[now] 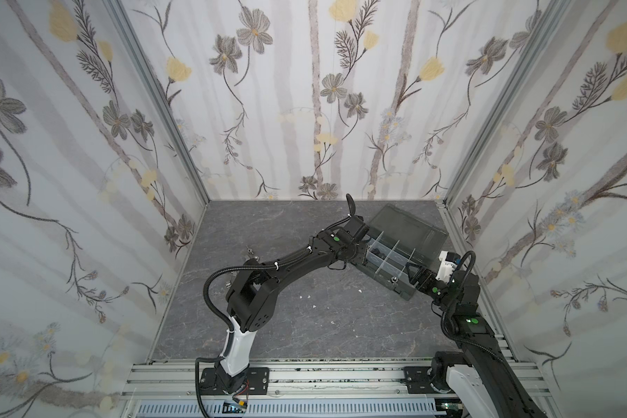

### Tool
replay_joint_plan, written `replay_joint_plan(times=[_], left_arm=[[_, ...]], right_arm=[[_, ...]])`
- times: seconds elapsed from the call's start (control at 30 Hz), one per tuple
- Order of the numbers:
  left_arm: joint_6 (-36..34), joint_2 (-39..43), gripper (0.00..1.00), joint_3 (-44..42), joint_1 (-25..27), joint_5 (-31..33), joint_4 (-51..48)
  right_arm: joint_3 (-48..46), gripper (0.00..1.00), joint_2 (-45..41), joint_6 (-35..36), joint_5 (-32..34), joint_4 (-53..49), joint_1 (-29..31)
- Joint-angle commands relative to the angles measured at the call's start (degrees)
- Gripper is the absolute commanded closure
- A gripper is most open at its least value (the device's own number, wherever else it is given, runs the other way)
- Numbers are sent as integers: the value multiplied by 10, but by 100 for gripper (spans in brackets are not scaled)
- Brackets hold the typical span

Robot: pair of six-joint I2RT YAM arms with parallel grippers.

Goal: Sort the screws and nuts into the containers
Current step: 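Close the left gripper on the silver hex nut and carry it over the organizer, then open the left gripper to drop the nut into the silver-nut compartment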

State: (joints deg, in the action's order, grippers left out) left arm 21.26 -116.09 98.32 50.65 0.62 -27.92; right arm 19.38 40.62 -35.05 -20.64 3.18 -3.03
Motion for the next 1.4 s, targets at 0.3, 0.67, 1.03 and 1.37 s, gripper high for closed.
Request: replay_joint_plan(times=[0.3,0.67,1.03,1.37], left_arm=[[19,-71,85,63,48,-33,49],[26,-150,82,133,70,-48,42],[22,-179,53,179,69,-26,19],[2,-80,33,137,56,25,23]], right_arm=[[-14,24,19,-19,-51,-4,-48],[-22,23,17,-7,-57,1,-51],[-24,23,17,16,-68,3,-49],[9,22,43,26,1,-11,61]])
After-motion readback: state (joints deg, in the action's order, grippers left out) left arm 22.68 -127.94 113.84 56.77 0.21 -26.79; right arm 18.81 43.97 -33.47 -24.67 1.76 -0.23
